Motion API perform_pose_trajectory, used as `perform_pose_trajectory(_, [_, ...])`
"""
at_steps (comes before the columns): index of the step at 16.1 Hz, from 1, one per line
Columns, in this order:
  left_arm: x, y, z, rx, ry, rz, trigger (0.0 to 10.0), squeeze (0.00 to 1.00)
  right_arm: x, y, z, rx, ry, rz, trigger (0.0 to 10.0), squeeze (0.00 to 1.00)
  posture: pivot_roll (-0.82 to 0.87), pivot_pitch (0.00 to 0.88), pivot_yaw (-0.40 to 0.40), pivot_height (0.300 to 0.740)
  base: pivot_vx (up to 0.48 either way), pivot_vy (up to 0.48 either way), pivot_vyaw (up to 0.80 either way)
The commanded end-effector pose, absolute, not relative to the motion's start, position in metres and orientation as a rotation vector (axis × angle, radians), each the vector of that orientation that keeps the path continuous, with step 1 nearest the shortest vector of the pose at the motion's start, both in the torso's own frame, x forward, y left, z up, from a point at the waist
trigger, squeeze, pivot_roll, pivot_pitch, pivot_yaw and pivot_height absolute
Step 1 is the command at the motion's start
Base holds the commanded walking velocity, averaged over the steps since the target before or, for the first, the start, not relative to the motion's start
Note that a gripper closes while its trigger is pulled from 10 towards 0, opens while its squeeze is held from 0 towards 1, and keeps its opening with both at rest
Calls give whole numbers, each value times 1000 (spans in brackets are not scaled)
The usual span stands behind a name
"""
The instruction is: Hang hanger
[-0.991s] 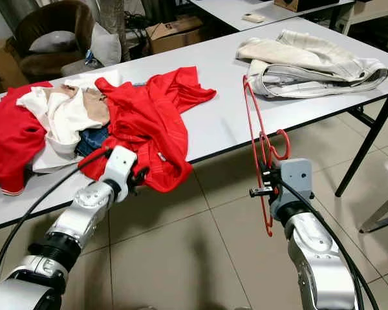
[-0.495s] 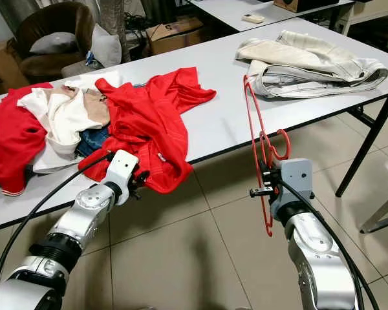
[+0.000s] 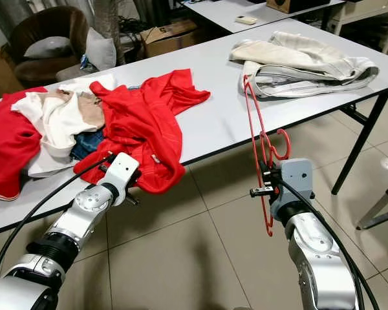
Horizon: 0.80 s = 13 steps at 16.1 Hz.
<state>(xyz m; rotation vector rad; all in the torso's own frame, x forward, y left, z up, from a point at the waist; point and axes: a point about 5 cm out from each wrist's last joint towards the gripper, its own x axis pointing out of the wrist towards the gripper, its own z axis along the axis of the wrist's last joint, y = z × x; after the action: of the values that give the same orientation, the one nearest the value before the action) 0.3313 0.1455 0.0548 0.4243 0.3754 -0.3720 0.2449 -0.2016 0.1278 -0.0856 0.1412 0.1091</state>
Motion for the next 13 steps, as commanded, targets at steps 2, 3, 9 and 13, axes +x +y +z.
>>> perform_pose_trajectory(2, [324, 165, 42, 423, 450, -324, 0, 0, 248, -199, 133, -93, 114, 117, 10000, 0, -152, 0, 177, 740, 0, 0, 0])
perform_pose_trajectory(3, [324, 167, 45, 382, 431, -316, 0, 0, 248, -199, 133, -93, 114, 119, 10000, 0, -152, 0, 177, 740, 0, 0, 0])
perform_pose_trajectory(9, [347, 225, 107, 286, 209, -120, 0, 0, 250, -199, 133, -87, 112, 120, 10000, 0, -134, 0, 172, 740, 0, 0, 0])
perform_pose_trajectory(13, [362, 249, 176, 297, -13, -78, 0, 0, 251, -196, 132, -81, 112, 129, 10000, 0, -120, 0, 168, 740, 0, 0, 0])
